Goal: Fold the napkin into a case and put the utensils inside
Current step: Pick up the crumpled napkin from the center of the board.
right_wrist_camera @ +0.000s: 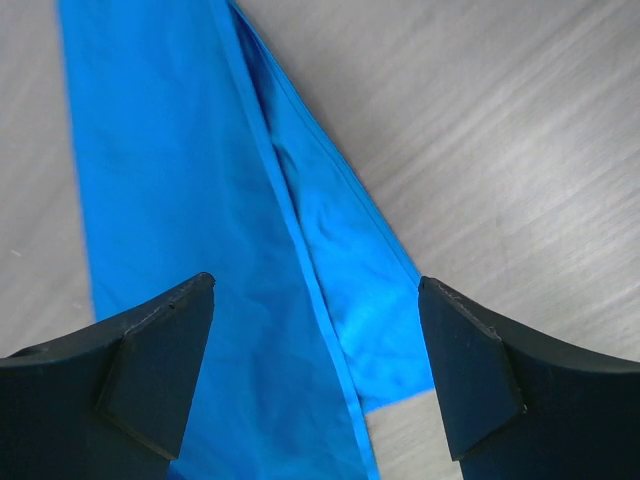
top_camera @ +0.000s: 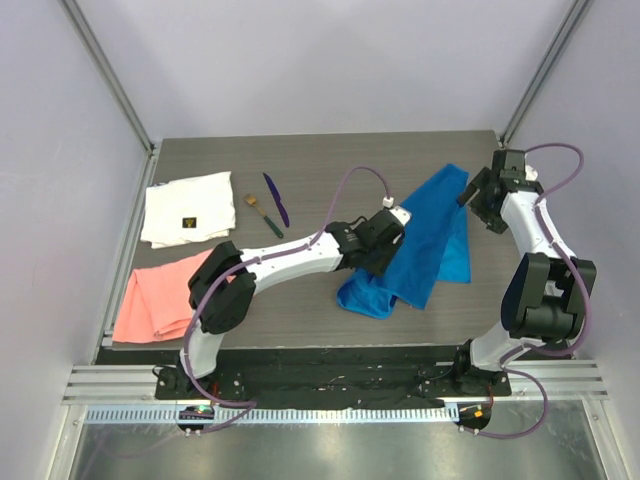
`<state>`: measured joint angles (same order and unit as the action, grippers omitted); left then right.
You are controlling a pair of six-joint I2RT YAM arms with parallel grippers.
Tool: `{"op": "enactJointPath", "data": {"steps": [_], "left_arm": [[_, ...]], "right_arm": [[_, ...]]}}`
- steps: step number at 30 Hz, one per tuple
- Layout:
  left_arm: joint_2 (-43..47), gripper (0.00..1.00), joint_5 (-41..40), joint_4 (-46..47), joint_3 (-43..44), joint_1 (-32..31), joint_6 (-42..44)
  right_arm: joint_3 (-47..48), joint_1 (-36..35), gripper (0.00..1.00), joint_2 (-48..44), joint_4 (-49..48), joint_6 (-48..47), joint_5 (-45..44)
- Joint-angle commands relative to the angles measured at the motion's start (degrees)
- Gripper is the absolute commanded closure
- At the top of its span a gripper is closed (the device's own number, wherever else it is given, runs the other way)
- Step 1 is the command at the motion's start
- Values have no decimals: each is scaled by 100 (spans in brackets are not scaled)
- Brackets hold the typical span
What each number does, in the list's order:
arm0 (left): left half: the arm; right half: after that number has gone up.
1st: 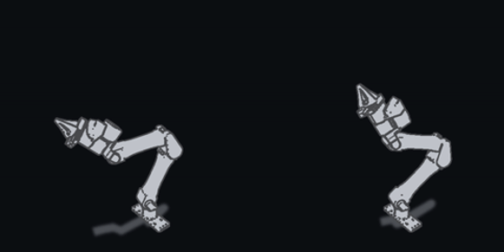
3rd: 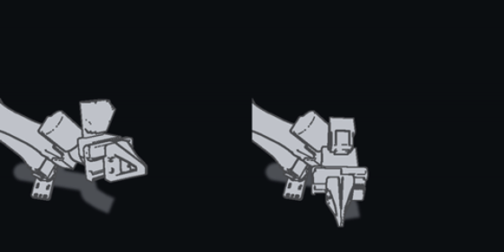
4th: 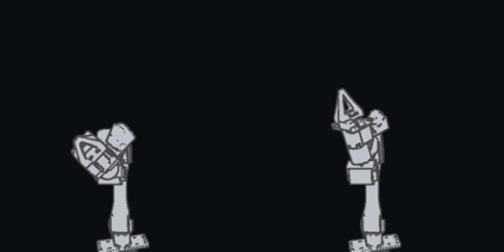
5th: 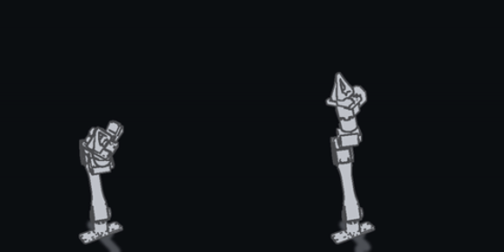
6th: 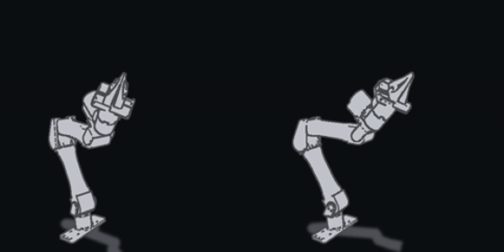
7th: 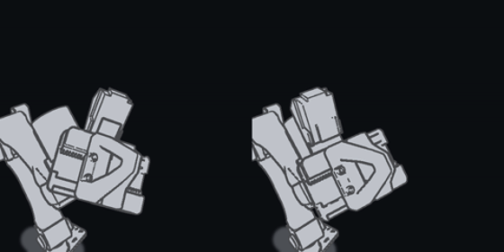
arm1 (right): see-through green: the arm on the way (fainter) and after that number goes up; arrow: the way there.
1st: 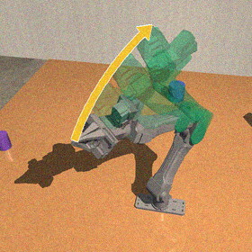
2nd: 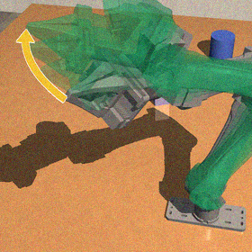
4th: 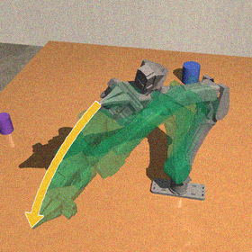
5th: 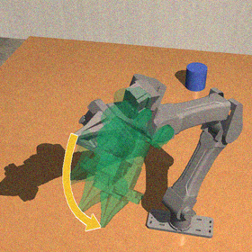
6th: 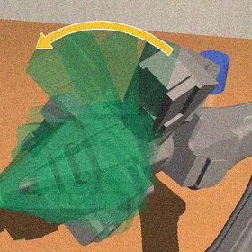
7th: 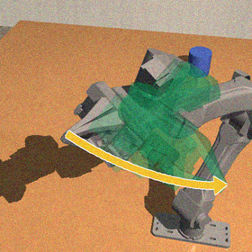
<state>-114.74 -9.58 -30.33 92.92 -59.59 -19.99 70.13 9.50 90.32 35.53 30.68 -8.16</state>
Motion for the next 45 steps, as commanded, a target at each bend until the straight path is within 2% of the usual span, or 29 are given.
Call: {"op": "enactJointPath", "data": {"steps": [1,3,5,6,7,10,11,13,15,18,24,33,45], "left_arm": [[363,53,-1410,-175,138,150,-382],[513,51,-1765,-289,129,150,-514],[812,52,-1381,113,-62,124,-252],[917,56,-1110,271,-142,106,-164],[988,63,-785,543,-230,54,-59],[1164,64,-661,615,-248,27,-181],[1164,65,81,946,-257,9,-137],[1016,75,683,1151,-214,-113,-102],[674,77,1106,1275,-56,-245,117],[200,79,1038,1257,234,-614,601],[-593,80,503,977,823,-1019,716],[-1445,82,-236,616,1640,-1353,786],[-1982,71,-378,282,2001,-1397,847]], "right_arm": [[738,114,13,38,-55,0,-326],[809,166,12,38,15,-27,-318],[801,167,13,-6,24,8,-247],[775,167,13,-50,24,17,-212],[731,167,12,-76,24,26,-177],[748,167,12,-182,86,9,-133],[774,167,12,-190,112,17,-168],[888,167,12,-191,182,0,-186],[1176,184,12,-129,339,-61,-194],[1782,245,12,46,691,-132,-89],[2636,342,12,196,1061,-325,-238],[2664,518,12,161,1105,-369,-98],[2532,509,12,135,1009,-405,-36]]}}
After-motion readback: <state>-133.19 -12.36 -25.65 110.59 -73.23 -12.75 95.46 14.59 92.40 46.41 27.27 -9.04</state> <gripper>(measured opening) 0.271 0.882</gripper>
